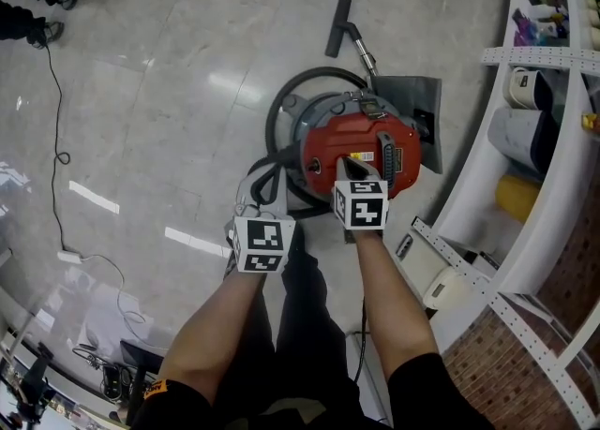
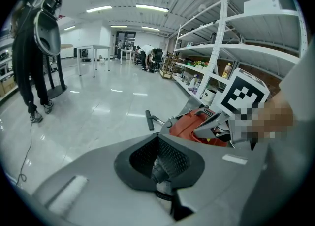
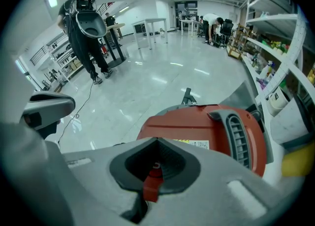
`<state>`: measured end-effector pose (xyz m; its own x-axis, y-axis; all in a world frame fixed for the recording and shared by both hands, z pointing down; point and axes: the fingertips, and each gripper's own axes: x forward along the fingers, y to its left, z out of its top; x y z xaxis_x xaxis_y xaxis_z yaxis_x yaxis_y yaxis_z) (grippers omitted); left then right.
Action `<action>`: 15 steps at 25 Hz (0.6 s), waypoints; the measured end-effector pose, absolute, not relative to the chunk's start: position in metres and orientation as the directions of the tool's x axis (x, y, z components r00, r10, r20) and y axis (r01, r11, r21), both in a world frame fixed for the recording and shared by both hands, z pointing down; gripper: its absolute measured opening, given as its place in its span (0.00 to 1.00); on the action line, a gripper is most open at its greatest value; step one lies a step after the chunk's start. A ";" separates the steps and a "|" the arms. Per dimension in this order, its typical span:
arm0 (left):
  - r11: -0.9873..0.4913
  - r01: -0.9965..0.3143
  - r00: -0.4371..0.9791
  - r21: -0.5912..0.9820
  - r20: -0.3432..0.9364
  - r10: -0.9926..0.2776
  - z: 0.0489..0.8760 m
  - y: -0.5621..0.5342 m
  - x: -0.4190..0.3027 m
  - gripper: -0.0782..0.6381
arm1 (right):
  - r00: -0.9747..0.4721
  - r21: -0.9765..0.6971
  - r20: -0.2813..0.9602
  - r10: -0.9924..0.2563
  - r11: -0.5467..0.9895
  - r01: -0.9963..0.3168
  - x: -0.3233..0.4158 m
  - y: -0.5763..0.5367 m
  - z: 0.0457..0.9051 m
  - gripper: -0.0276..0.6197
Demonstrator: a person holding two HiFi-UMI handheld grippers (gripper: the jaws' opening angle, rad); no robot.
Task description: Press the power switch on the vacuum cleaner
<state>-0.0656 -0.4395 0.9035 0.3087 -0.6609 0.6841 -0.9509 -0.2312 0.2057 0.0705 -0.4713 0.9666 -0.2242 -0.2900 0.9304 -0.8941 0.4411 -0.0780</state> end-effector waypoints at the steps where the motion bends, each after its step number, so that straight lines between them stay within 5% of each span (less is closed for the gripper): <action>1: -0.234 -0.950 0.311 0.206 0.683 -0.662 0.901 -0.440 -0.064 0.13 | -0.224 -0.082 0.933 -0.281 0.440 -0.894 0.071 -0.472 0.968 0.03; 15: -0.177 -0.963 0.268 0.204 0.631 -0.728 0.801 -0.440 -0.071 0.13 | -0.265 -0.065 0.832 -0.488 0.389 -0.919 0.070 -0.476 0.832 0.03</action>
